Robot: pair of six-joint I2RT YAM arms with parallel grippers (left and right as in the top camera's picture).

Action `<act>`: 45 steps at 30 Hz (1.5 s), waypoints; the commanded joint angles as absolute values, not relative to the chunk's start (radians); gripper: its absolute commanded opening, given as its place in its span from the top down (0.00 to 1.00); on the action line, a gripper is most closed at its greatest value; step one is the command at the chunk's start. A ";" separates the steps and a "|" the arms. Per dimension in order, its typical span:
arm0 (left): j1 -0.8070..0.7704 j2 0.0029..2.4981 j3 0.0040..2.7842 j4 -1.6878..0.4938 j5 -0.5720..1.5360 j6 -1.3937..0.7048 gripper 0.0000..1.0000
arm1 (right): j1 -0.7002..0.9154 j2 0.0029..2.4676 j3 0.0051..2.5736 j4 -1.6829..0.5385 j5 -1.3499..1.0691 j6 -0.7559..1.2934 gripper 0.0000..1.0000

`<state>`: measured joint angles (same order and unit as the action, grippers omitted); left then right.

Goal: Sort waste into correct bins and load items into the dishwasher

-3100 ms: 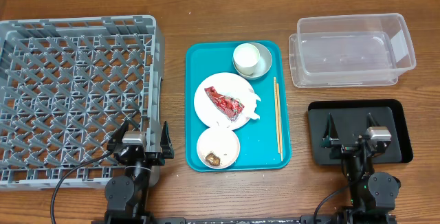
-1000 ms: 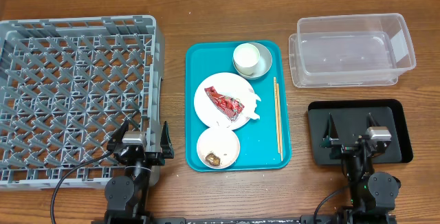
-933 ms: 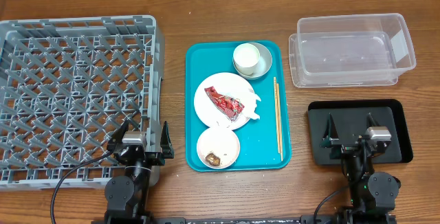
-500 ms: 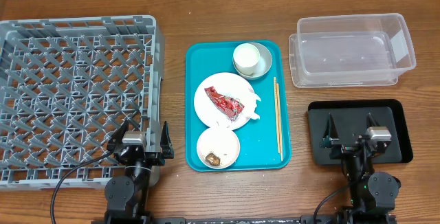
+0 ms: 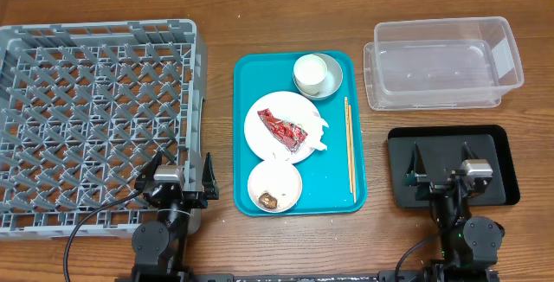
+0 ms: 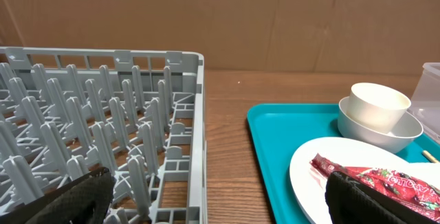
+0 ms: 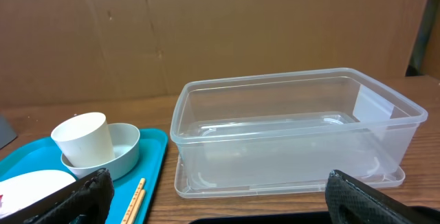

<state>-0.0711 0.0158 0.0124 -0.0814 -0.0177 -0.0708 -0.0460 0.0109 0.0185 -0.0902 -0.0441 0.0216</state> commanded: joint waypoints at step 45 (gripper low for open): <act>-0.067 1.301 1.676 -1.314 0.592 0.112 0.00 | -0.051 0.003 0.008 -0.083 -0.035 0.015 0.00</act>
<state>-0.0711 1.1782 1.5406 -1.2030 0.6483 0.0082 -0.0460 0.0101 0.0185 -0.0898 -0.0444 0.0223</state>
